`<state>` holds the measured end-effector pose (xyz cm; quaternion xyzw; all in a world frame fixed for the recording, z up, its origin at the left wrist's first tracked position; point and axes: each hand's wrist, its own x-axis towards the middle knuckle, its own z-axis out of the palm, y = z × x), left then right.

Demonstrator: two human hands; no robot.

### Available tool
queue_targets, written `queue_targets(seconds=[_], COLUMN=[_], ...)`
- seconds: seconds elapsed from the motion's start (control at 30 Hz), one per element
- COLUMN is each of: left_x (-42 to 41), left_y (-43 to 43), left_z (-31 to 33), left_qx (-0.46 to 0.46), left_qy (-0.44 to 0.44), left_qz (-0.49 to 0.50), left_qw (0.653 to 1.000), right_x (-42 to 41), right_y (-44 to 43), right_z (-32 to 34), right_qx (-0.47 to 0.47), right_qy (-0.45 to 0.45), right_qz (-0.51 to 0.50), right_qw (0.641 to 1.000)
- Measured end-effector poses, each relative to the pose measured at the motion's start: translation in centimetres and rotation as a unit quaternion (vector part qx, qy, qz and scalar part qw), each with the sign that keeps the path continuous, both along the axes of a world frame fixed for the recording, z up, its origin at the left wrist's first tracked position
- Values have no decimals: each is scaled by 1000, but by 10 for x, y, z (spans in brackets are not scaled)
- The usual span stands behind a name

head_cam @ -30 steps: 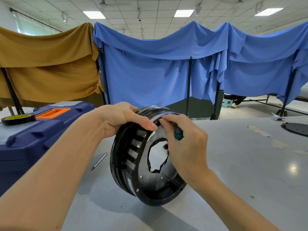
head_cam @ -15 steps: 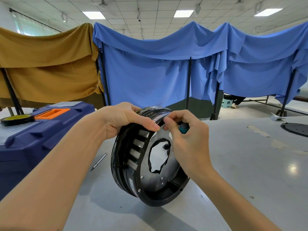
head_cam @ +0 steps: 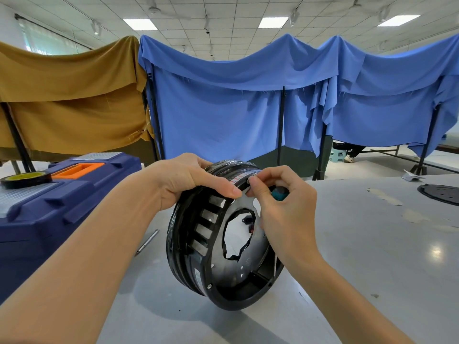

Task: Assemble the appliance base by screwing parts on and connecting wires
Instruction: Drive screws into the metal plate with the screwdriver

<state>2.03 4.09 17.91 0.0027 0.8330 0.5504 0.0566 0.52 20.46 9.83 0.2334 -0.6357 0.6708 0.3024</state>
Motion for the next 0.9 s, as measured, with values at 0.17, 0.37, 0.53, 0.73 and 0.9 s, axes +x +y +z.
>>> queue_targets(seconds=[0.17, 0.37, 0.53, 0.73, 0.9], left_x=[0, 3, 9, 17, 22], left_y=[0, 0, 3, 10, 20], left_z=[0, 2, 6, 10, 7], left_qx=[-5, -32, -88, -224, -316], left_qy=[0, 9, 19, 44, 77], left_qz=[1, 0, -16, -10, -1], left_qw=[1000, 999, 996, 973, 946], right_x=[0, -5, -7, -15, -22], right_y=[0, 8, 19, 28, 33], right_z=[-4, 0, -1, -16, -28], right_qx=[10, 64, 172, 275, 320], right_qy=[21, 50, 105, 279, 360], right_qz=[-9, -28, -86, -136, -159], right_qw=[1000, 996, 976, 910, 862])
